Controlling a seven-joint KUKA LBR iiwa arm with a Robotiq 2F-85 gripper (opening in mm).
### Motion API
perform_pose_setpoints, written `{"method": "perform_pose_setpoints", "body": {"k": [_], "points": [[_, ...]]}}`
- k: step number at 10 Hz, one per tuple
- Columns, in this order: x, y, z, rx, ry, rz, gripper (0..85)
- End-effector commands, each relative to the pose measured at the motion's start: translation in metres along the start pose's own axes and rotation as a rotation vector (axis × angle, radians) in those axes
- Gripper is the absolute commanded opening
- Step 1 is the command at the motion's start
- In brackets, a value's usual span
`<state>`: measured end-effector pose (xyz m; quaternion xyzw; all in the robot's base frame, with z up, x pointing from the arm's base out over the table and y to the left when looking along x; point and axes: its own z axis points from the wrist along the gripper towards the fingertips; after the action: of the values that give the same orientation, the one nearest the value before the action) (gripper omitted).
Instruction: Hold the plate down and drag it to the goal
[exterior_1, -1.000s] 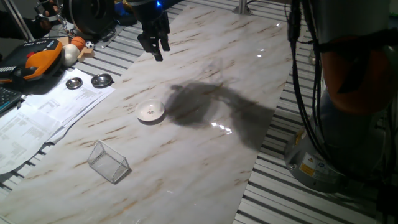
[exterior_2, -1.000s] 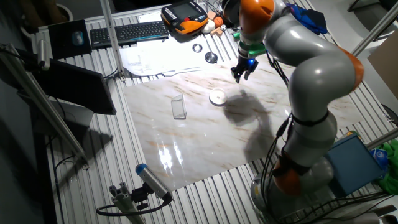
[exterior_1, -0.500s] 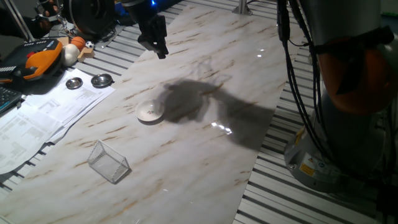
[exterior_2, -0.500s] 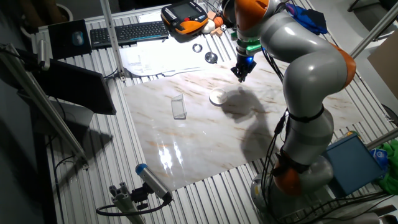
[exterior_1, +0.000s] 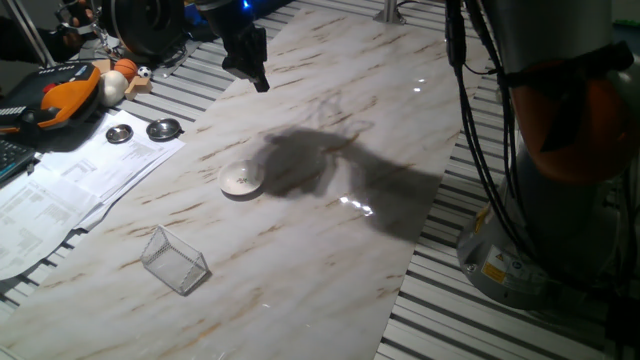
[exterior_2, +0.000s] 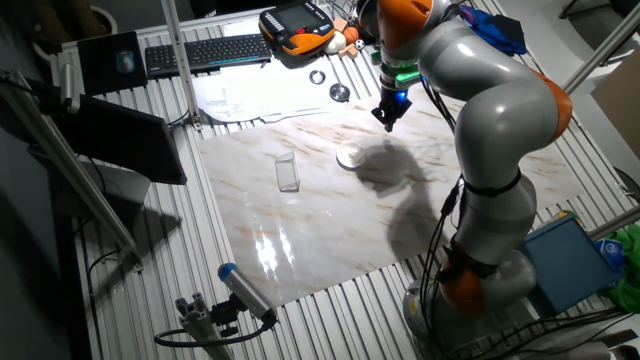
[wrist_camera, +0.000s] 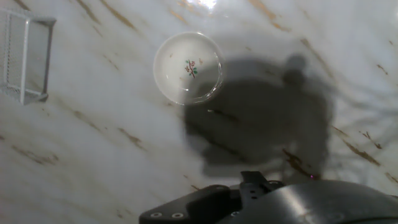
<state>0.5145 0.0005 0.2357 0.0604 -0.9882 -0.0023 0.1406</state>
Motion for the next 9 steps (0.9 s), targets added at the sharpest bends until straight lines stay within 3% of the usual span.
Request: {"method": "perform_pose_setpoints", "body": {"k": [1,2,3,7,8,9], "points": [[0.0,-0.0001,0.0,0.0,-0.002,0.011,0.0],[0.0,-0.0001,0.0,-0.005,-0.033,0.032,0.0],[0.0,-0.0001,0.0,-0.031,-0.116,0.035,0.0],[0.0,-0.0001,0.0,-0.041,-0.08,0.033,0.0],[0.0,-0.0001,0.0,-0.06,-0.081,0.045,0.0],[0.0,-0.0001,0.0,-0.078,-0.107,0.049,0.0]]}}
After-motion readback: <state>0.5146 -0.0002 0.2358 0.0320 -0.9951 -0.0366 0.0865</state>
